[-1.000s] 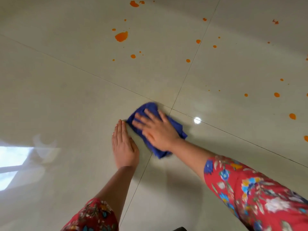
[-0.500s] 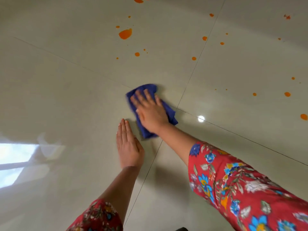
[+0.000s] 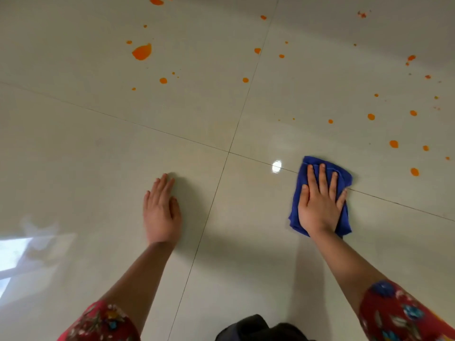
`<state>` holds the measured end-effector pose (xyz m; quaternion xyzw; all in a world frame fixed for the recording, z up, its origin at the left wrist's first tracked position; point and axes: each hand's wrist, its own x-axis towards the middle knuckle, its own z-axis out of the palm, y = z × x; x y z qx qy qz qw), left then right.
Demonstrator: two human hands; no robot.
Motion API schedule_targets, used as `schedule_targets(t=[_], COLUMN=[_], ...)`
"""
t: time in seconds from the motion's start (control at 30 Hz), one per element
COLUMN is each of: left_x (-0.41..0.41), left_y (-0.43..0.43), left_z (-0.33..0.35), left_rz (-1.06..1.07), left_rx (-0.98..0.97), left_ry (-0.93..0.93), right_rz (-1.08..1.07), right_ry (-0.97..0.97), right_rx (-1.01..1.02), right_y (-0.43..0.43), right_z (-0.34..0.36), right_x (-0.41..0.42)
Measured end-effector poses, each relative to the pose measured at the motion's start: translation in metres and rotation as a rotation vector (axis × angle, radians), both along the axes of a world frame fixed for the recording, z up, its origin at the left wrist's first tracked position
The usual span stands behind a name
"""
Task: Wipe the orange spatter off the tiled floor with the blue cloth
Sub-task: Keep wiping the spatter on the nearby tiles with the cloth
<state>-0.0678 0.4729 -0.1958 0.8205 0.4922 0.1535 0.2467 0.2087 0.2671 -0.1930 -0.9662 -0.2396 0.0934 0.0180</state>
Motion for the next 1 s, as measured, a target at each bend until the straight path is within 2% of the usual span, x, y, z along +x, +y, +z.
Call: schedule_targets(t=[0.13,0.23,0.33,0.4,0.47,0.57,0.63,0.7,0.73,0.8,0.87,1.0], left_x=[-0.028,-0.054,-0.061,-0.057,-0.053,-0.054,-0.056,-0.055,-0.053,-0.047,-0.038,-0.015], left_y=[0.004,-0.012,-0.018,-0.013,-0.008,-0.009,-0.016,-0.021,-0.023,-0.022,-0.019,-0.011], left_z=[0.001,-0.003,-0.002,0.000,0.002,0.001,-0.001,-0.002,-0.002,-0.001,0.000,0.006], left_rz=[0.066,0.013,-0.004,0.010,0.013,-0.015,-0.025,-0.025,-0.009,0.037,0.065,0.064], left_rx=[0.012,0.019,0.018,0.010,0.010,0.022,0.031,0.042,0.040,0.025,0.015,0.020], left_ry=[0.051,0.112,0.139,0.121,0.108,0.102,0.091,0.083,0.075,0.051,0.027,0.014], right_rz=[-0.027,0.261,0.696,0.937,1.040,0.996,0.782,0.520,0.463,0.522,0.721,0.958], right_ry=[-0.001,0.028,0.057,0.056,0.073,0.036,-0.026,-0.043,-0.031,-0.001,0.007,0.047], right_rx=[0.024,0.038,0.067,0.080,0.073,0.032,-0.035,-0.014,0.012,0.030,0.041,0.104], right_y=[0.054,0.120,0.156,0.132,0.077,0.020,0.029,0.072,0.099,0.144,0.157,0.068], right_z=[0.004,0.003,0.006,0.005,0.005,0.003,-0.001,0.001,0.004,0.002,0.000,0.004], right_x=[-0.011,-0.047,-0.108,-0.139,-0.149,-0.106,-0.056,-0.021,-0.018,-0.040,-0.090,-0.153])
